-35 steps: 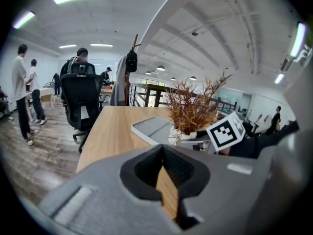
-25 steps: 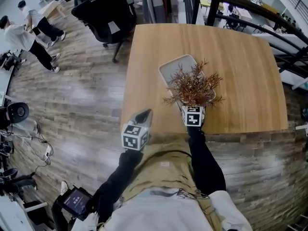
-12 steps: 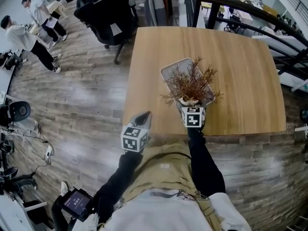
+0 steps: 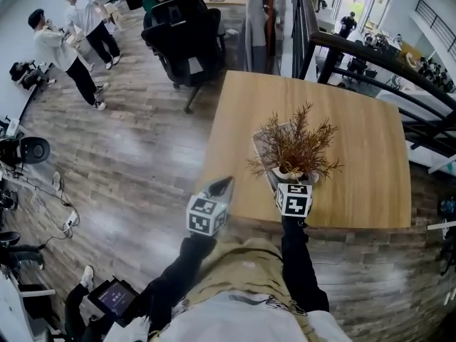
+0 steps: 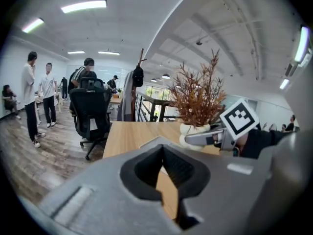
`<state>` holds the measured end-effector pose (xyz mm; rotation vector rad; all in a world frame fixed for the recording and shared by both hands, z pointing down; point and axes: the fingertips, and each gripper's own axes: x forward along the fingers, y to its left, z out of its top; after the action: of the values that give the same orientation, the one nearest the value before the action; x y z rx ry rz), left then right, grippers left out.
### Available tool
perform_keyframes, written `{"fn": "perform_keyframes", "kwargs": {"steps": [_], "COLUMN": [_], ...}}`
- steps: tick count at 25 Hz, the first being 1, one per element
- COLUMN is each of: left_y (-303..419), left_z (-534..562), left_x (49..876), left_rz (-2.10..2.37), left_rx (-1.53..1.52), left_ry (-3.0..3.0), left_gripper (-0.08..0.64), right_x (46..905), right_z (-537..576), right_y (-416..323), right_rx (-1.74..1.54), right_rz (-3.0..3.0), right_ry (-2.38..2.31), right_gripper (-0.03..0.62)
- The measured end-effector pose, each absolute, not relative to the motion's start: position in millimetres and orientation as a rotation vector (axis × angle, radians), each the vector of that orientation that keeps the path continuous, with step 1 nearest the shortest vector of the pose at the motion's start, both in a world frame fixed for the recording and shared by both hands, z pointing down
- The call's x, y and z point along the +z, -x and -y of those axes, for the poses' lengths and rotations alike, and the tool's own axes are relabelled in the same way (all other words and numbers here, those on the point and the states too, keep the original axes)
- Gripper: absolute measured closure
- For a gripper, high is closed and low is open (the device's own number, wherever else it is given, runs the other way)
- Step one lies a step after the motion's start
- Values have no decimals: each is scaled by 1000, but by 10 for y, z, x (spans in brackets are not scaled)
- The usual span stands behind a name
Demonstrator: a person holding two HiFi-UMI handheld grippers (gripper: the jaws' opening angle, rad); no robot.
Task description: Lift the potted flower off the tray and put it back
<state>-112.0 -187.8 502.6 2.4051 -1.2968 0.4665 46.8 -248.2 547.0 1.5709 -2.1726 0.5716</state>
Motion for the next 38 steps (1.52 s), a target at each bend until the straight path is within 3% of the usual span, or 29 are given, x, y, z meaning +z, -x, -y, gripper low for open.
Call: {"fn": "perform_keyframes", "kwargs": {"steps": [13, 38], "left_y": [1042, 985], "left_z": [2110, 2171], "left_x": [3623, 3215], "left_rz": [1333, 1408], "left_rx": [249, 209], "left_ry": [-2566, -2648], "left_gripper": [558, 561], "right_x": [3935, 3434], "right_z": [2442, 2251], "right_y": [-288, -450], "right_rx": [445, 377], "right_rz": [2291, 2319], "right_ry": [-1601, -1671], "right_gripper": [91, 91]}}
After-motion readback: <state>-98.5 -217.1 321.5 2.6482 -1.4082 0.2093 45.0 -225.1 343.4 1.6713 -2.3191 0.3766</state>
